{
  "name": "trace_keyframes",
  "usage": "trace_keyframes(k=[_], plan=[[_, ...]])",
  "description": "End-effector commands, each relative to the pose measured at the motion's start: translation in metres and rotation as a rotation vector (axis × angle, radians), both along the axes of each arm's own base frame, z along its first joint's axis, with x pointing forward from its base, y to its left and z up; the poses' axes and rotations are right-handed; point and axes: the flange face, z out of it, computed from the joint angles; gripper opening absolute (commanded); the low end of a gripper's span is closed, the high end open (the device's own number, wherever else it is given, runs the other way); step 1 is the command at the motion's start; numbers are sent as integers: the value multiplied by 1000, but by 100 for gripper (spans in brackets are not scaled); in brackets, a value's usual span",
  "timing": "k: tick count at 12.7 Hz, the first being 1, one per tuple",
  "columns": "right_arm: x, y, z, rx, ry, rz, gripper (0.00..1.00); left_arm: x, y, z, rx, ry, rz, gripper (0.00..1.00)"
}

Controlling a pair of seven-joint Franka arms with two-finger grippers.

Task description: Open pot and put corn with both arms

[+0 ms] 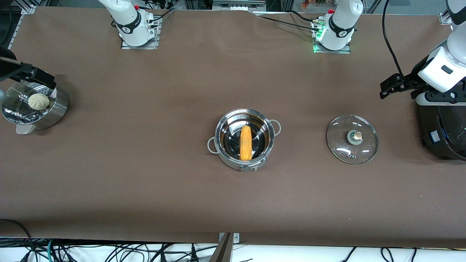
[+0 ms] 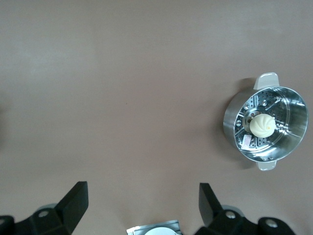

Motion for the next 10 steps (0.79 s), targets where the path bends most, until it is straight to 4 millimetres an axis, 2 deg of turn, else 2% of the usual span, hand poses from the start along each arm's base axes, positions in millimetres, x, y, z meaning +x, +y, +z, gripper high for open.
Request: trace_keyframes(k=[1,3,6,10], plan=[[-4,-18,-25,41,38,57,100,-4,0,3,15,-8,13,100],[7,-20,-40,48,66,74,100,-4,-1,4,15,-5,4,100],[12,-20,-35,48,53,78,100,-3,-4,5,14,-5,5,100],[17,-20,-42,49,56,78,100,0,-4,1,13,3,5,100]])
